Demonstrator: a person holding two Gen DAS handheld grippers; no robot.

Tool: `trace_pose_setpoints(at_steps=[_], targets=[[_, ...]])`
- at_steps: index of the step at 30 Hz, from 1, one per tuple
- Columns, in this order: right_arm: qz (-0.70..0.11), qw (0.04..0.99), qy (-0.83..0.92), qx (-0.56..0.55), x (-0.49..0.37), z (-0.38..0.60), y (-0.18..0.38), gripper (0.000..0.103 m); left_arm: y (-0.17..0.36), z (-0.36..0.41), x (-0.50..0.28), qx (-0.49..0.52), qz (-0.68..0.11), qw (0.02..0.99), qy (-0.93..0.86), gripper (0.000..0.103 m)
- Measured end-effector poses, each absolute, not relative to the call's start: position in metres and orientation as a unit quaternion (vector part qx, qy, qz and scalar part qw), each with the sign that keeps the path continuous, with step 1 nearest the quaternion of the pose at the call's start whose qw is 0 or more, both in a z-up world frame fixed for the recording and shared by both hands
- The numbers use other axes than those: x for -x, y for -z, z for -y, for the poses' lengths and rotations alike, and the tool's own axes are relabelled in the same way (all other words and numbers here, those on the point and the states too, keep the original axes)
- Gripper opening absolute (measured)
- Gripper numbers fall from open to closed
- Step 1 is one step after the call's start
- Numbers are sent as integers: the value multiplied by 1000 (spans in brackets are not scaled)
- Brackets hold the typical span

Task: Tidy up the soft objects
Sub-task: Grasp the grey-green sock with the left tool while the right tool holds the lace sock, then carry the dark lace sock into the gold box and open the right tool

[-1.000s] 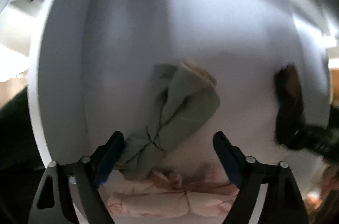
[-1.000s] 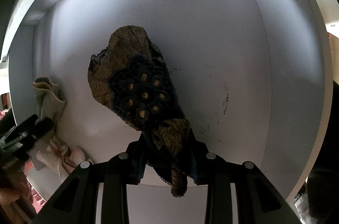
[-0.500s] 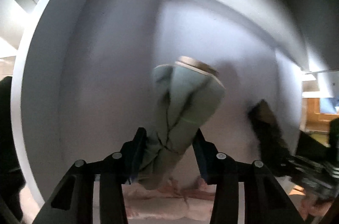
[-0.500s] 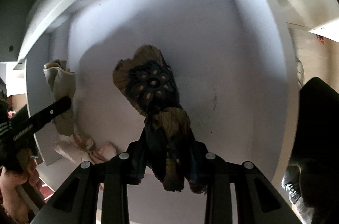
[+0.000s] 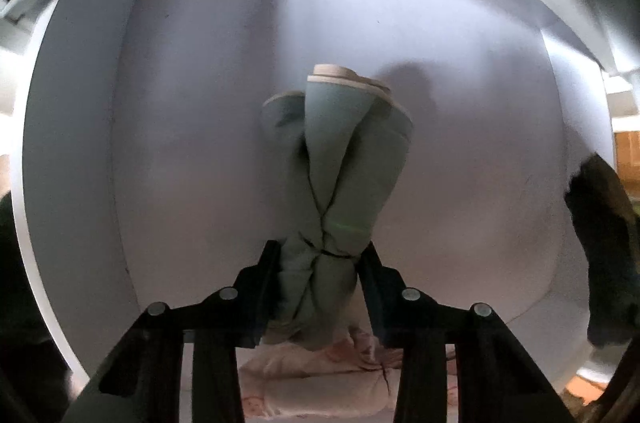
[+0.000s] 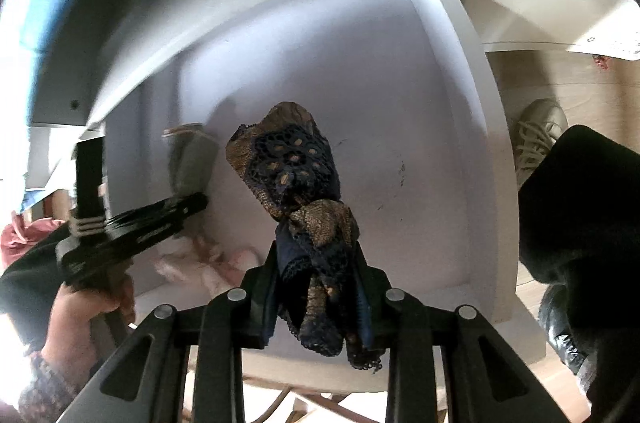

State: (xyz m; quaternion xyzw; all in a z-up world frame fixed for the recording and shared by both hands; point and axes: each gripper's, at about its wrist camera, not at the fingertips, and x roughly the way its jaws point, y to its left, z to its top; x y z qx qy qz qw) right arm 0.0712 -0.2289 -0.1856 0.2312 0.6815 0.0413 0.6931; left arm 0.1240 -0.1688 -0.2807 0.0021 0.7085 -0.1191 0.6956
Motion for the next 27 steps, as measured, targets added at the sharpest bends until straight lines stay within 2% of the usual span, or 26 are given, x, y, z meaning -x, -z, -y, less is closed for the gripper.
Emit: trace_pose_setpoints(at_steps=[9, 17, 23, 25, 27], targets=[[-643, 713, -88, -265, -50, 243, 127, 27, 268, 164, -121, 29, -689, 718, 91, 36], [-584, 750, -146, -275, -39, 256, 46, 27, 255, 155, -102, 59, -678, 729, 78, 36], [-521, 784, -187, -279, -54, 260, -27, 27, 244, 145, -123, 65, -679, 726, 82, 36], [-509, 800, -179, -261, -66, 257, -44, 27, 229, 120, -128, 63, -679, 726, 87, 36], [-499, 816, -163, -243, -81, 253, -57, 27, 236, 117, -133, 64, -678, 726, 93, 36]])
